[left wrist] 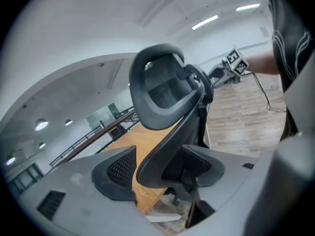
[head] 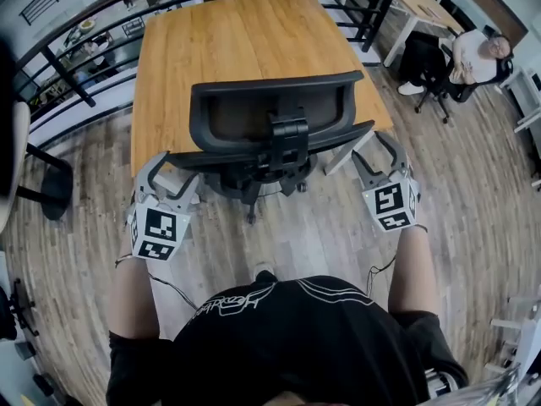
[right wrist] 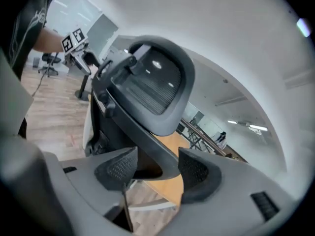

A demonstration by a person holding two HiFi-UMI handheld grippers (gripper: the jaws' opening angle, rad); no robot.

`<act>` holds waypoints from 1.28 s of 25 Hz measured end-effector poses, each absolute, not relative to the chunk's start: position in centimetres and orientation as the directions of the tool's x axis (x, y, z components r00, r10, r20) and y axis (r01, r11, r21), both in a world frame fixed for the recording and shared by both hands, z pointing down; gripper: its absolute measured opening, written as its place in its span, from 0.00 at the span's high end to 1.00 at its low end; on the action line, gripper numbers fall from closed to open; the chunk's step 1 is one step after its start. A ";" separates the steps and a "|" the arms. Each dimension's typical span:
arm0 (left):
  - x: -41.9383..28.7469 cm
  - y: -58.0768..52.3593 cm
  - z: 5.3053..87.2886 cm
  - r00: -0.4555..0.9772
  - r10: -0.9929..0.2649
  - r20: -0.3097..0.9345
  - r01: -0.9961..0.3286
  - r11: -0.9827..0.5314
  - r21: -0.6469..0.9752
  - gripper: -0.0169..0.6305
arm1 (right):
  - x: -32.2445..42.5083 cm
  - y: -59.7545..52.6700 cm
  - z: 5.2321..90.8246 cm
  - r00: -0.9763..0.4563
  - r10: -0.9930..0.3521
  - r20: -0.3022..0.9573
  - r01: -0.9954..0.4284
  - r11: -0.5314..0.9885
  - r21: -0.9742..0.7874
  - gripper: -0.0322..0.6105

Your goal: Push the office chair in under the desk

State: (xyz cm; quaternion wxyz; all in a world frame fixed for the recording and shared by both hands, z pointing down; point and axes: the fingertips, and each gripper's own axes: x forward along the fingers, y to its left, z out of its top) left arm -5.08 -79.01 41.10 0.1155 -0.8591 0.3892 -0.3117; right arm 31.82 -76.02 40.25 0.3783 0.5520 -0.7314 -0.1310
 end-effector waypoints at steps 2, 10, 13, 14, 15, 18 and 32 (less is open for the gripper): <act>-5.1 -76.4 39.3 0.523 -0.753 0.399 -0.659 -0.654 -0.370 0.55 | 29.7 -73.5 39.3 -0.205 -0.896 0.393 -0.758 0.400 0.516 0.53; 3.7 -60.7 36.3 0.726 -0.647 0.233 -0.671 -0.741 0.032 0.84 | 23.9 -59.2 37.3 -0.613 -0.744 0.264 -0.752 0.653 0.094 0.54; 7.9 -54.6 35.9 0.776 -0.602 0.188 -0.628 -0.765 0.143 0.94 | 23.7 -53.5 36.7 -0.695 -0.686 0.215 -0.705 0.709 -0.016 0.62; 9.2 -52.6 35.8 0.792 -0.587 0.170 -0.610 -0.771 0.181 0.95 | 23.9 -51.5 36.6 -0.713 -0.672 0.199 -0.692 0.721 -0.046 0.67; 10.5 -50.6 35.8 0.806 -0.573 0.150 -0.592 -0.776 0.216 0.95 | 24.2 -49.7 36.5 -0.730 -0.659 0.183 -0.679 0.730 -0.076 0.71; 13.6 -45.4 36.1 0.826 -0.552 0.116 -0.560 -0.783 0.271 0.96 | 25.1 -44.8 36.8 -0.770 -0.621 0.146 -0.638 0.752 -0.166 0.79; 20.3 -28.8 35.4 0.853 -0.513 0.099 -0.518 -0.806 0.287 0.96 | 26.1 -27.6 34.7 -0.865 -0.493 0.095 -0.499 0.823 -0.273 0.87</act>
